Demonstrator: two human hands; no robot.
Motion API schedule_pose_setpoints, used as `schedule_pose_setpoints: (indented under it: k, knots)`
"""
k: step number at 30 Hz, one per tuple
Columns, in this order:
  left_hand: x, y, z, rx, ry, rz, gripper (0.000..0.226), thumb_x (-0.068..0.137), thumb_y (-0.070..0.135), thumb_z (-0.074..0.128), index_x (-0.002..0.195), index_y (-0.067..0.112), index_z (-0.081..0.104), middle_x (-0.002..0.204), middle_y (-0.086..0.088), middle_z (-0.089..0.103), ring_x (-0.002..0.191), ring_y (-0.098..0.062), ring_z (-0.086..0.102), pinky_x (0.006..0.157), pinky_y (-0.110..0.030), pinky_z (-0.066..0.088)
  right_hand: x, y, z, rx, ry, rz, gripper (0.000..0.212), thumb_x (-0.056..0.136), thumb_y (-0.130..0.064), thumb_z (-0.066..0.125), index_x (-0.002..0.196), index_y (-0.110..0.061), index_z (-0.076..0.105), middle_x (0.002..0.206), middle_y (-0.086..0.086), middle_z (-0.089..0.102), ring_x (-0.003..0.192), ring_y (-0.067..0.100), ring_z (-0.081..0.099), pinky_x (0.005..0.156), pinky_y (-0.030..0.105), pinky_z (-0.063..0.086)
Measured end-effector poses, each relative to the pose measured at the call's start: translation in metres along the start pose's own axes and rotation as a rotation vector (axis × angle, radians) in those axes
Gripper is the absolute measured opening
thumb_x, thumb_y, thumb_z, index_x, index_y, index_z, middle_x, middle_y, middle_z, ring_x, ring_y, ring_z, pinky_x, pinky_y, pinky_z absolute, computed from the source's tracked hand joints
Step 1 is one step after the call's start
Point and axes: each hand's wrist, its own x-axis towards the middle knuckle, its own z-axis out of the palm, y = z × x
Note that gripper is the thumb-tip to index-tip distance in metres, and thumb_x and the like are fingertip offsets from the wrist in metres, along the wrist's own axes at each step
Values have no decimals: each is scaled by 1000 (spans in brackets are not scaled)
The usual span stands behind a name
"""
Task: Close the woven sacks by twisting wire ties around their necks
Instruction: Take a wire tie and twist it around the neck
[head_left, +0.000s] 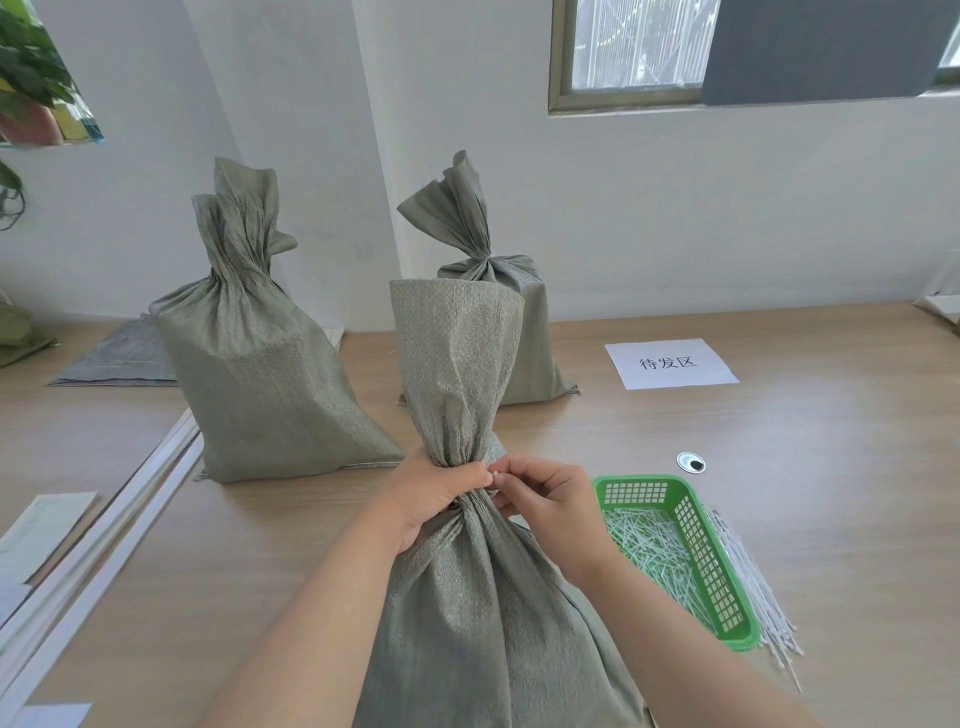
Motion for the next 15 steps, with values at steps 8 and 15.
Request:
schedule_pose_setpoints:
  k: [8,15]
  knots:
    - [-2,-3,-3,-53,-18,11,12,68,17,81,70,21,70,76,-2,68,82,-18,67,79,-39,53,2,-2,-4,-70,-23,-25,17,92,6,61,93,-1,77,69,5,68,65,11,61,67,25,56]
    - [-7,0,-3,-53,-36,49,10,75,13,79,78,16,71,79,1,70,83,-12,67,82,-30,51,10,-3,-12,49,-47,125,11,92,2,62,89,2,72,77,12,72,66,21,65,68,35,58]
